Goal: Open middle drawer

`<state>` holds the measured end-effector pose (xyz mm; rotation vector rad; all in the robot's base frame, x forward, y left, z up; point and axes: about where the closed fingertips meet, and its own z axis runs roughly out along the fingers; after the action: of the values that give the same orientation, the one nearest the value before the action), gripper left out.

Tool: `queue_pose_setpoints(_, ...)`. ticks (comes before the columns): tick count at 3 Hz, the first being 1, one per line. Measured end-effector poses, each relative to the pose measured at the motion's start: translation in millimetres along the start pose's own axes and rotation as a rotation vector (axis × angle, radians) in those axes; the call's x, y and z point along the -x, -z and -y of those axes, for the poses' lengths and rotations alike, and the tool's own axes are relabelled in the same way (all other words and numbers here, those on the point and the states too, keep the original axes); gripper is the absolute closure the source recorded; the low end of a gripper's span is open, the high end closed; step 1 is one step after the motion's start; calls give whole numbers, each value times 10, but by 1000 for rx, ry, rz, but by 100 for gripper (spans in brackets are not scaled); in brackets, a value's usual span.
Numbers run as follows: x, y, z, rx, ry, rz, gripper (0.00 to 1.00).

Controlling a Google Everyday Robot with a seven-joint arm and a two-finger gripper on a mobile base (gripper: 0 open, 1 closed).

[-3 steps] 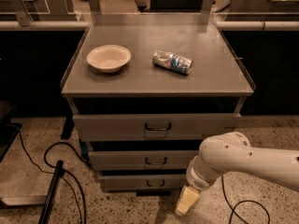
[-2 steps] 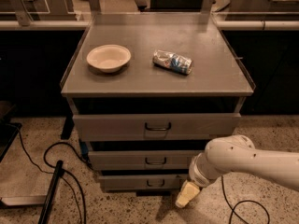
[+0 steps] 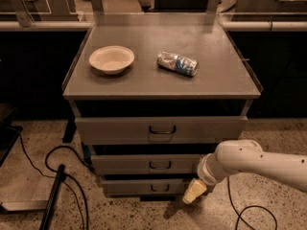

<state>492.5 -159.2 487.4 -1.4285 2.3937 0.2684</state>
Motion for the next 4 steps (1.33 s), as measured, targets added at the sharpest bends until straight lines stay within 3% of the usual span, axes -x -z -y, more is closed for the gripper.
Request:
queue_pose_setpoints(2, 65, -436, 197, -46, 5, 31, 0)
queue_pose_setpoints(4, 197, -635, 442, -78, 29, 65, 0)
